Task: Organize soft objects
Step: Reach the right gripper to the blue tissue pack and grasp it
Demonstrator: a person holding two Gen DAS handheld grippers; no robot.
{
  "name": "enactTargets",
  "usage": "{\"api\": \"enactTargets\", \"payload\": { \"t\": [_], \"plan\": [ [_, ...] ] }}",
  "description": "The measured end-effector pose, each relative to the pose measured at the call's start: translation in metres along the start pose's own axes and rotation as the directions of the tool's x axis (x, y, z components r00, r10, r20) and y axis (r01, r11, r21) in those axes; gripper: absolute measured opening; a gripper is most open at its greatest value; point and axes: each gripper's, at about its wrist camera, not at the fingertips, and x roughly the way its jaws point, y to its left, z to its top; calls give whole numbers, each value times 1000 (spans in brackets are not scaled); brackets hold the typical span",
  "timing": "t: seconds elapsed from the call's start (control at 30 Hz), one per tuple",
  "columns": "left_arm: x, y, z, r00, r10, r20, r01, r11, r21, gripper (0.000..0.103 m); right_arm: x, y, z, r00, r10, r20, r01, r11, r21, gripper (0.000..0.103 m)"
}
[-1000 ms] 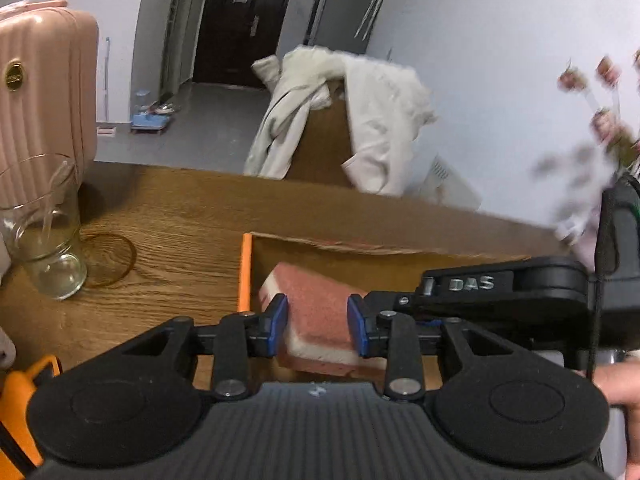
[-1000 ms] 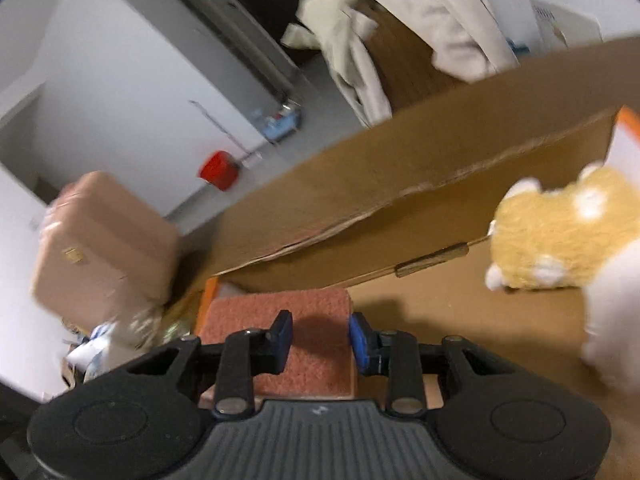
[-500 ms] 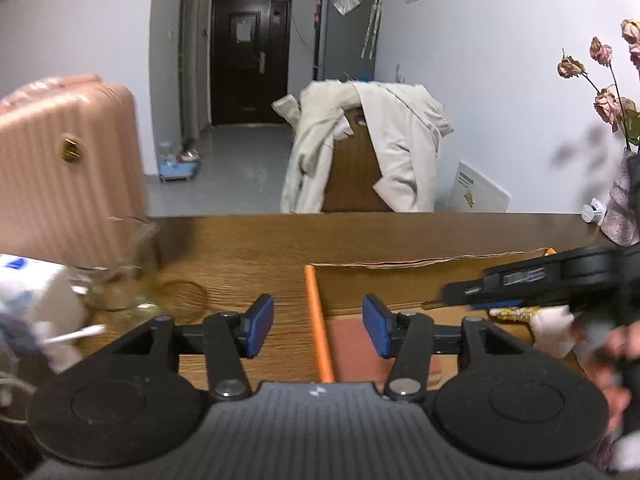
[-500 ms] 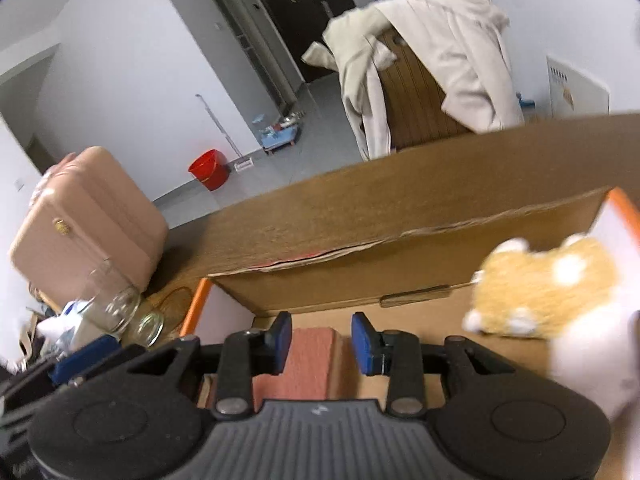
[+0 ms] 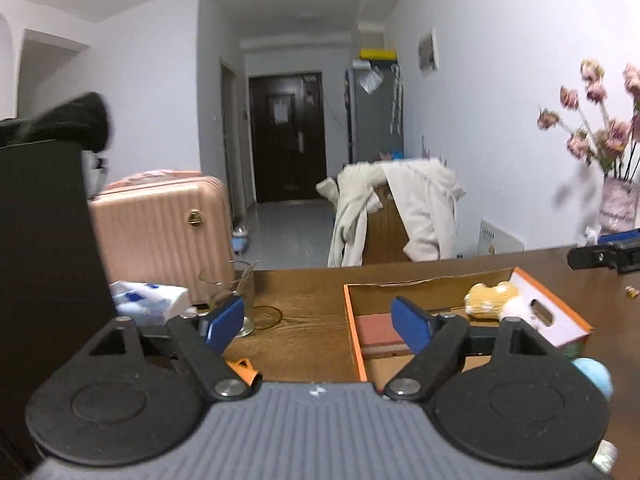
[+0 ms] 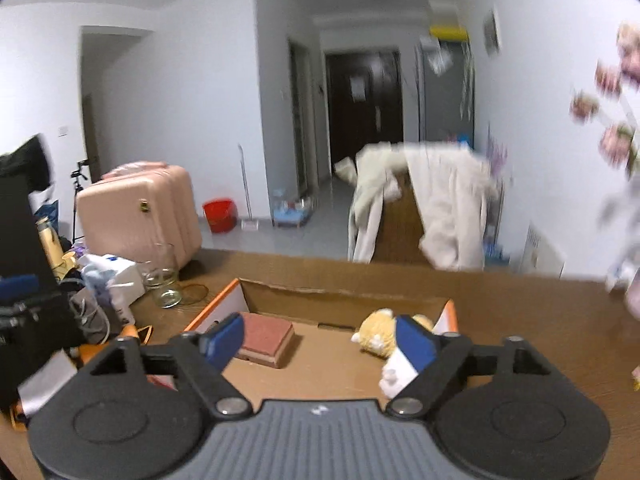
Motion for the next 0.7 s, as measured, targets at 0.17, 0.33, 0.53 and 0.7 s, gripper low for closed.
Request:
{"api": "enactTargets", "payload": {
  "t": [0.17,0.33,0.53,0.7],
  "plan": [
    [-58,-4,-27,999,-8,41,10,999,-44,85,-59,15,-41,997,-31,76,35,999,-39,84],
    [-109,-13,-58,997,-30,65,35,997,-70,89,-110,34,-84,990,-23,139,28,999,-30,87],
    [-156,-25,-100,996,-76,40,80,993,-89,92,-156,60,-138,991,-13,136,13,1000,-2,88],
    [-186,-38,-126,995,-91,50,93,995,-46,97,-192,78,-176,988,-4,153,0,1000,25,90]
  ]
}}
